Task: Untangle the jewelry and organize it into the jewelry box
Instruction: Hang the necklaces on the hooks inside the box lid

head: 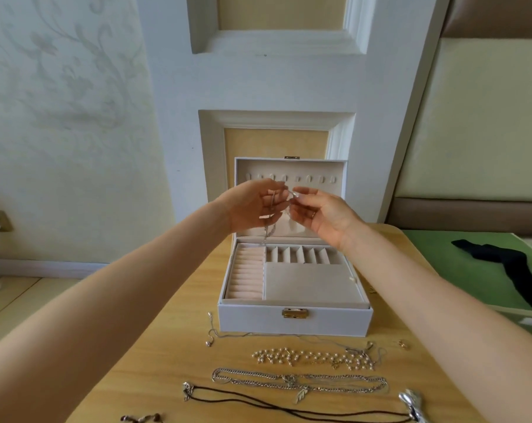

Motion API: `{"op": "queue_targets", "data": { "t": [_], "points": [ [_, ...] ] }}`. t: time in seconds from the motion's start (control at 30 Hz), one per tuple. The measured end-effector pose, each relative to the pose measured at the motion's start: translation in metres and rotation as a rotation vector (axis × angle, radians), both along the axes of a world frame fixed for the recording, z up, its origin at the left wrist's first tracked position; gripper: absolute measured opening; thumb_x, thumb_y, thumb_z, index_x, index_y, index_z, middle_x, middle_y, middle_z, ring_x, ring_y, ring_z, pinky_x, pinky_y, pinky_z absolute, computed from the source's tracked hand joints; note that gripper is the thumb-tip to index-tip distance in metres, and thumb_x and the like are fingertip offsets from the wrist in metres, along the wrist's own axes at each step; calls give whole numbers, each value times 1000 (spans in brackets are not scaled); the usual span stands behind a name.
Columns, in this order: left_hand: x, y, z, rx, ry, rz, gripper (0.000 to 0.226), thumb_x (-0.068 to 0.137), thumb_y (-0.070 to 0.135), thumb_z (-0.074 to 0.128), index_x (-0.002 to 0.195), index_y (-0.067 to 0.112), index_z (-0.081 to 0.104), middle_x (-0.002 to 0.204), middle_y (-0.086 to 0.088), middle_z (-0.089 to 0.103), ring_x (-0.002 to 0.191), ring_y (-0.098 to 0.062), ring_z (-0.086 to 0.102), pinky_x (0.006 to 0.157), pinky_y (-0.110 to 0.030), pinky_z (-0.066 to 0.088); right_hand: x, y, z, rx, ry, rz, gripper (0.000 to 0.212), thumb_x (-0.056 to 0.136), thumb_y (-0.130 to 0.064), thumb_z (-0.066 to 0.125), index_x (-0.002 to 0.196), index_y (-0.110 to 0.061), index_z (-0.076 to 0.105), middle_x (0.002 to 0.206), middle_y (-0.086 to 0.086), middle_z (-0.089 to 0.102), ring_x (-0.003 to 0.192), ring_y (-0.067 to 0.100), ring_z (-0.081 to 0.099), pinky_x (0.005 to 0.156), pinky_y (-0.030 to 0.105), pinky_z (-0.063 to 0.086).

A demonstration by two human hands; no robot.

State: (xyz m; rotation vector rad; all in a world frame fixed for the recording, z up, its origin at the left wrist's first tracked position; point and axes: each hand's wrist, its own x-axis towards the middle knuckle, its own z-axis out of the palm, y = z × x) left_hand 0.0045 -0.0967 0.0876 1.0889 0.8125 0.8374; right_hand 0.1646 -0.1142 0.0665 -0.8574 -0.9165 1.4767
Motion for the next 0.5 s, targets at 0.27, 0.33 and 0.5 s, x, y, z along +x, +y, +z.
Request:
{"op": "queue_targets", "data": {
  "t": [0.27, 0.33, 0.5],
  "points": [
    [-10, 42, 6, 199, 251, 162, 7, 90, 12, 59, 88, 5, 62, 71, -3, 61, 61, -10, 61, 62, -20, 56, -23, 40, -17, -31, 4, -35, 19, 87, 14, 49, 91, -2, 60, 72, 13, 60, 60, 17, 59, 54, 24, 54],
    [-14, 50, 7, 269, 284, 205, 5, 90, 10, 60, 86, 6, 61, 74, -4, 62, 60, -9, 60, 59, -19, 55, -28, 46, -21, -36, -24, -53, 19, 87, 15, 50, 88, -2, 59, 74, 14, 60, 63, 19, 59, 57, 26, 54],
    [-22, 63, 3, 425, 396, 201, 3, 90, 6, 58, 89, 7, 61, 80, -6, 66, 61, -7, 62, 63, -18, 55, -36, 56, -31, -2, -245, -68, 16, 86, 13, 55, 85, -2, 60, 77, 14, 62, 66, 21, 62, 60, 27, 54]
  ]
}}
